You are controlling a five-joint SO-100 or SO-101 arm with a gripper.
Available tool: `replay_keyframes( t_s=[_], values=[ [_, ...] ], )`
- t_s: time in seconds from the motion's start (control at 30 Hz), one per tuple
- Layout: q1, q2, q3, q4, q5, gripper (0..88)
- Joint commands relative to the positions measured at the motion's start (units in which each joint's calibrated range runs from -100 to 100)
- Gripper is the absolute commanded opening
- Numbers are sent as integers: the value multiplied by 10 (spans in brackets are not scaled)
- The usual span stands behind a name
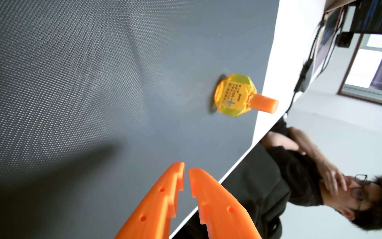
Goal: Grab the eyedrops
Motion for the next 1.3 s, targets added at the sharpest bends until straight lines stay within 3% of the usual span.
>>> replay_keyframes(
  t_s=[0.0,0.83,1.13,1.27],
  values=[
    [2,-4,-2,1,2,12],
    [-12,17,-91,37,2,14],
    [7,308,-247,-2,9,15],
    [7,439,-333,-5,13,92]
  ],
)
